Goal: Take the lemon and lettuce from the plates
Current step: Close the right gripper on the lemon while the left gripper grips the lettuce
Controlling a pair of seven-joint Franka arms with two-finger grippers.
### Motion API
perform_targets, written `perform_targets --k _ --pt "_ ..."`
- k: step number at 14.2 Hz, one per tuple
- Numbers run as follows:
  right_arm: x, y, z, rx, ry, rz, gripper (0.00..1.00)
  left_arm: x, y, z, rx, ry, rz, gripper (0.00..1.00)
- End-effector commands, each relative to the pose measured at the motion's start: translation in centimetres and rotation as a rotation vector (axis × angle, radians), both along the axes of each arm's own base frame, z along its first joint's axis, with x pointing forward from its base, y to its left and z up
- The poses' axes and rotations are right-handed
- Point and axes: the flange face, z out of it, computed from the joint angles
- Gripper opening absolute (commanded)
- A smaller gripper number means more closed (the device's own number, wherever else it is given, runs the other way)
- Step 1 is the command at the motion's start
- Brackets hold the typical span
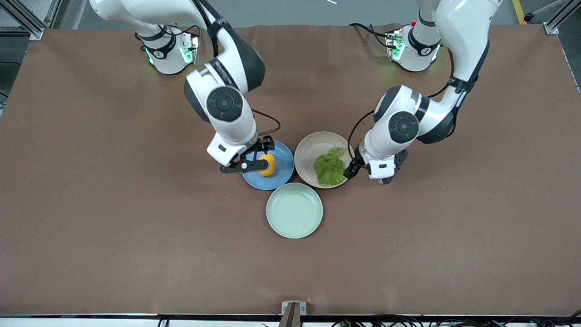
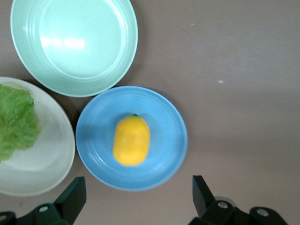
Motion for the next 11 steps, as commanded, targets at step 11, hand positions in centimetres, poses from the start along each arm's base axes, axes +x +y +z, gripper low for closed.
perform_targets --k 11 --pt "-2.1 2.3 -11.7 0.034 0.075 -0.052 1.0 -1.1 -2.9 -7.4 0.013 0.092 0.102 0.62"
